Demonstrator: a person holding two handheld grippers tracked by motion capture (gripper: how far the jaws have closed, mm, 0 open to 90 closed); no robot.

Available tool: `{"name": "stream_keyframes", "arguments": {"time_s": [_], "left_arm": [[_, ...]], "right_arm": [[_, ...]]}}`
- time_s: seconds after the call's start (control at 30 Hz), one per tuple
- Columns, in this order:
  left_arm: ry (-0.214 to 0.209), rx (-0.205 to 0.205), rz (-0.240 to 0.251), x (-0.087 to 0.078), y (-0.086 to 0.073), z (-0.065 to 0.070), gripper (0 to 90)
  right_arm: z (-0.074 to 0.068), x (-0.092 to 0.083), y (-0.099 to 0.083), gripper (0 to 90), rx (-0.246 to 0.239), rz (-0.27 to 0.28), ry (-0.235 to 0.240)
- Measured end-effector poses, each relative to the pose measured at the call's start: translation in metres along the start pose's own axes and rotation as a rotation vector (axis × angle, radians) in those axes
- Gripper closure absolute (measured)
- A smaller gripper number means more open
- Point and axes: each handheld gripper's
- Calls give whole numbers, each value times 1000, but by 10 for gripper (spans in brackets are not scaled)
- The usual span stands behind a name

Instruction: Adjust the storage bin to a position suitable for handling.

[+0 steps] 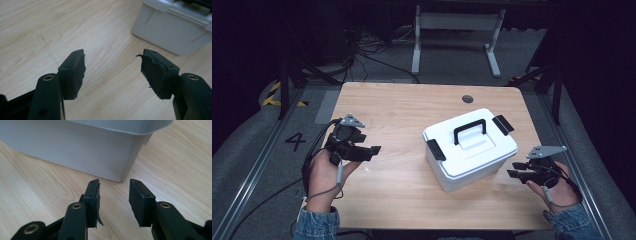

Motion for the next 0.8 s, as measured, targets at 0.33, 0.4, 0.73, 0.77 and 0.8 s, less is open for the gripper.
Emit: {"name": "stream_keyframes", "arguments": {"time_s": [0.33,0.4,0.73,0.77,0.8], "left_arm": [[-35,68,17,8,30,14,367],[-47,75,19,12,37,17,368],[-119,110,61,24,71,38,365],[-123,119,61,26,75,40,365],[-132,125,61,28,79,44,365]], "right_arm": [[-1,1,-8,595,11,-2,-21],[0,-1,-9,594,12,4,-24],[1,-9,-16,585,38,18,-24],[1,-9,-16,584,40,17,-26],[1,-9,-17,584,41,18,-28]]}}
Point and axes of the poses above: each handheld gripper's, and its own axes: x roughly forward along the jaws, y roughly out of its top, z roughly to its right, and after that the axes turned 2 degrees about x, right-handed
